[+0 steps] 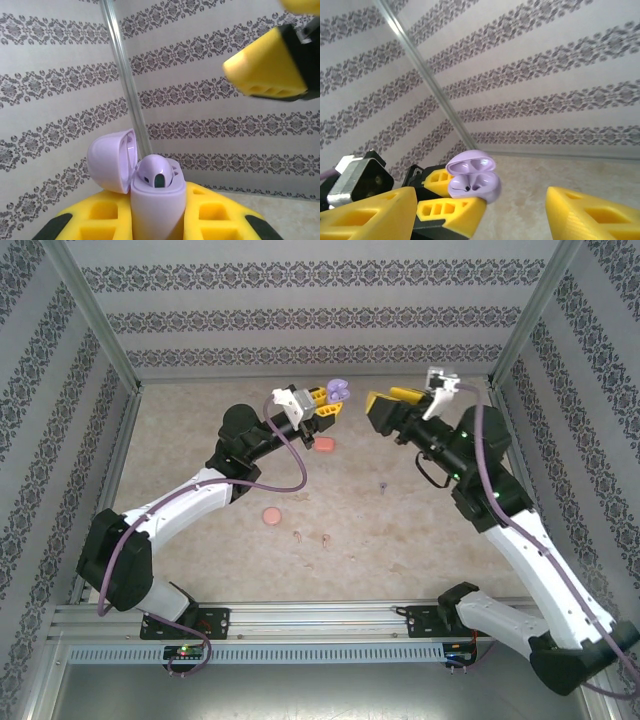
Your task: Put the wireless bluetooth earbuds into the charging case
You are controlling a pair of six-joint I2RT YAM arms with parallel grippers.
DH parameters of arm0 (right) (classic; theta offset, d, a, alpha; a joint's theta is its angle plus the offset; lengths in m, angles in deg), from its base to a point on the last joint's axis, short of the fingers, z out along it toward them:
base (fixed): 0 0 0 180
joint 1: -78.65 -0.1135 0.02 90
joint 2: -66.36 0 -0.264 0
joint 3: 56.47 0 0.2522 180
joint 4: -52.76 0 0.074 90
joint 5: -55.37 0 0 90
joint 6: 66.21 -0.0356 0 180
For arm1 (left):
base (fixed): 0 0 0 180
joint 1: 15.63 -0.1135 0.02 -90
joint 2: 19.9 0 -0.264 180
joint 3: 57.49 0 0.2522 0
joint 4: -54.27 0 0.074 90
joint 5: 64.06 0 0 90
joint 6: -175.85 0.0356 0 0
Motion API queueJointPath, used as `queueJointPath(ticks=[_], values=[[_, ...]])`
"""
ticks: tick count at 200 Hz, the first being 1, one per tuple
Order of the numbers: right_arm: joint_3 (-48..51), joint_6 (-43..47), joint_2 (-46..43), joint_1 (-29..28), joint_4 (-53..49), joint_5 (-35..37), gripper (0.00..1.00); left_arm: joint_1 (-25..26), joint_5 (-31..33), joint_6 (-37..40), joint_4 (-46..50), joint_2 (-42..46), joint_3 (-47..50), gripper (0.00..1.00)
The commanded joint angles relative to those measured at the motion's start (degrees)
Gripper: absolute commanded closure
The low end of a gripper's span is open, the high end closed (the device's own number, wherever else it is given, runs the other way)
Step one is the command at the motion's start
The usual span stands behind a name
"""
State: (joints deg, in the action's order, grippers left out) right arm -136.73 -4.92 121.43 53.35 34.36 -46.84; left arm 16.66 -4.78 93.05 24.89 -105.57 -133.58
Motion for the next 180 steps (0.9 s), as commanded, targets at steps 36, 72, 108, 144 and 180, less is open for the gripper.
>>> queueJointPath(ticks=[36,72,108,144,180], values=[[8.6,-5.2,-0.1,4.9,-17.4,7.9,0.30,0.8,3.2,-2.5,-7.1,2.2,4.3,1.00],[13.2,-7.1,9.0,6.2,-20.4,9.6,0.31,0.8,3.1,-2.0,-6.4,4.8,6.0,1.00],[10.4,-6.0,23.2,6.5,-25.5,13.2,0.35,0.8,3.4,-1.7,-6.2,7.6,8.1,1.00],[4.5,-6.4,36.6,6.5,-28.3,14.5,0.42,0.9,3.8,-2.0,-6.9,8.4,9.5,1.00],[0.1,-6.5,44.2,6.0,-30.4,17.5,0.49,0.8,4.3,-2.2,-7.8,8.9,10.6,1.00]])
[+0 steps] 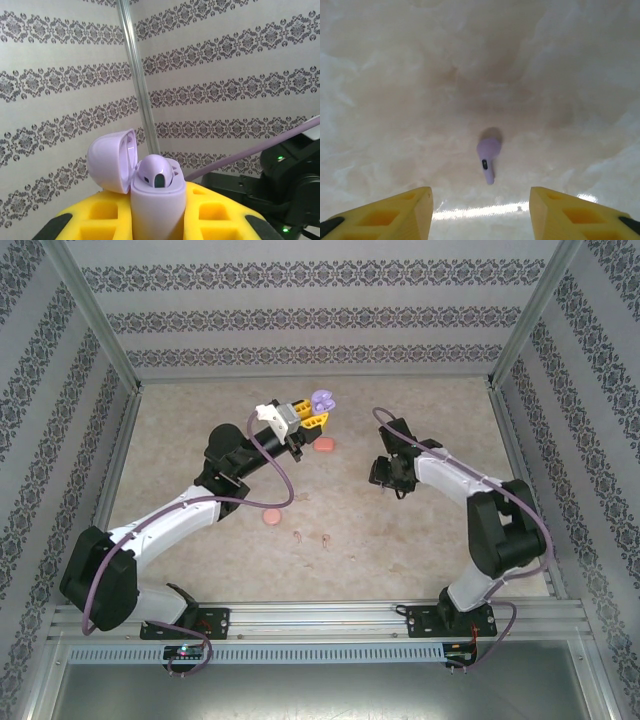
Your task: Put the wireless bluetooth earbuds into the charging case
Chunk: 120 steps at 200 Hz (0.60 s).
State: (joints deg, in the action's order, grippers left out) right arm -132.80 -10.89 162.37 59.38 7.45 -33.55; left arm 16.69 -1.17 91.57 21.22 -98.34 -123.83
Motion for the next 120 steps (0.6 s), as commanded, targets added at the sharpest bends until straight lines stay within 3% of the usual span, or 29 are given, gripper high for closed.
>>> queueJointPath(ticks=[1,41,120], values=[[-3.9,-0.5,3.4,0.0,-3.6,4.3,0.49,0.8,0.7,-0.7,-4.2,1.6,0.9,1.00],[-7.0,-0.6,8.5,-0.5,-4.4,5.2,0.56,0.8,0.7,-0.5,-4.6,1.5,1.3,1.00],[-10.2,-0.6,13.9,-1.5,-4.9,5.4,0.59,0.7,0.7,0.3,-5.0,1.3,1.4,1.00]])
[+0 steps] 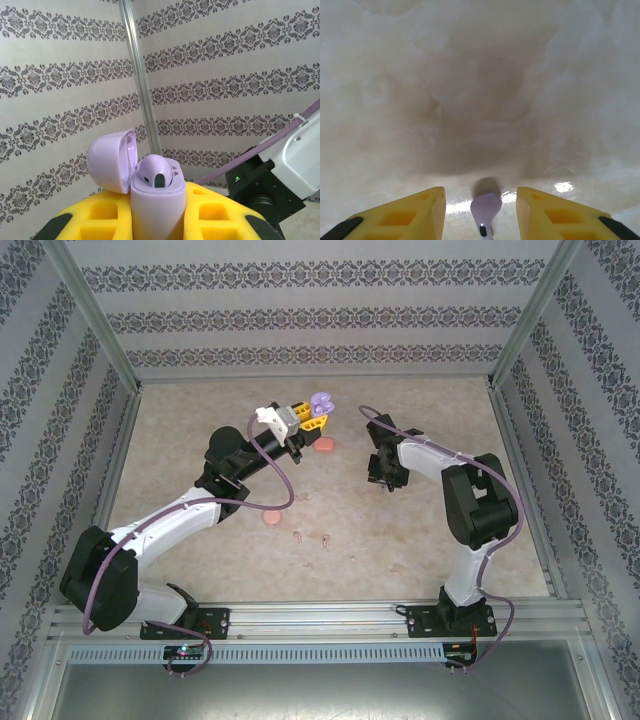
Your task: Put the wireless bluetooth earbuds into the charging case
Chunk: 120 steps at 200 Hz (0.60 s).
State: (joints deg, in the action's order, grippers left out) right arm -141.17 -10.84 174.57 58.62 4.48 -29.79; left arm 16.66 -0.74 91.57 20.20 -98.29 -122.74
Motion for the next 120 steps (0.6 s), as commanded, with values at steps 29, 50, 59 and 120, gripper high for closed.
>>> queueJointPath(ticks=[29,50,59,120], values=[[-1.9,-0.6,2.8,-0.8,-1.9,2.0,0.62,0.7,0.2,0.5,-3.9,1.2,0.4,1.00],[-1.7,-0.6,3.0,-0.8,-1.9,2.1,0.63,0.8,0.2,0.6,-3.9,1.0,0.3,1.00],[-1.5,-0.7,2.9,-0.9,-1.8,2.1,0.63,0.8,0.2,0.7,-3.9,1.0,0.3,1.00],[-1.3,-0.5,3.3,-1.0,-1.3,1.6,0.69,0.8,0.2,0.8,-3.9,0.6,0.0,1.00]])
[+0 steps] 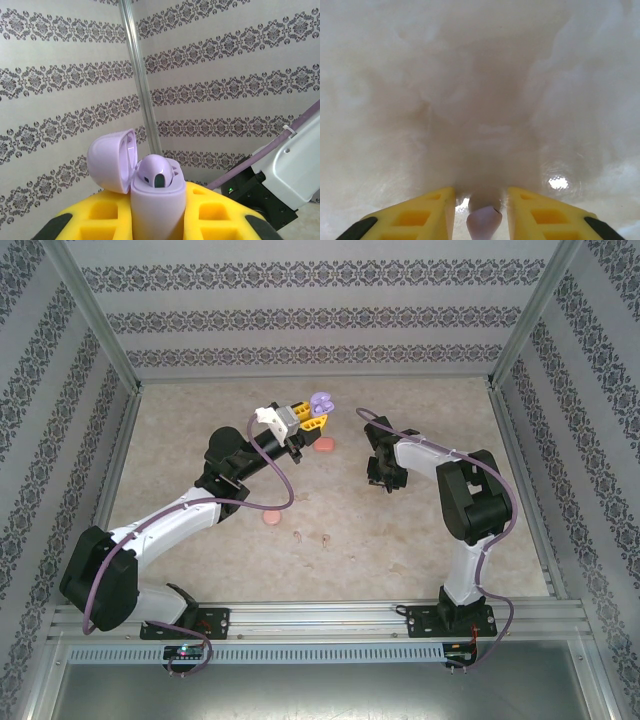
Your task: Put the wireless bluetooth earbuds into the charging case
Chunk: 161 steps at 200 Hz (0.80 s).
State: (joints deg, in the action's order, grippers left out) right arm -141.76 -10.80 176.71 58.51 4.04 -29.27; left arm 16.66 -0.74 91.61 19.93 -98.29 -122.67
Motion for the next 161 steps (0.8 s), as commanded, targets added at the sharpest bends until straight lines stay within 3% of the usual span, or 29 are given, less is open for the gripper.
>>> queueJointPath(ticks=[1,124,161], values=[[-0.7,-0.6,1.2,-0.9,-0.9,1.0,0.69,0.8,0.1,0.7,-3.6,0.5,-0.1,1.00],[1.8,-1.0,-1.2,-1.7,-0.1,0.6,0.76,0.8,-0.2,0.5,-3.2,0.2,-0.8,1.00],[2.2,-0.3,-1.9,-1.7,-0.1,-0.1,0.67,0.8,-0.4,0.5,-2.8,0.1,-1.3,1.00]])
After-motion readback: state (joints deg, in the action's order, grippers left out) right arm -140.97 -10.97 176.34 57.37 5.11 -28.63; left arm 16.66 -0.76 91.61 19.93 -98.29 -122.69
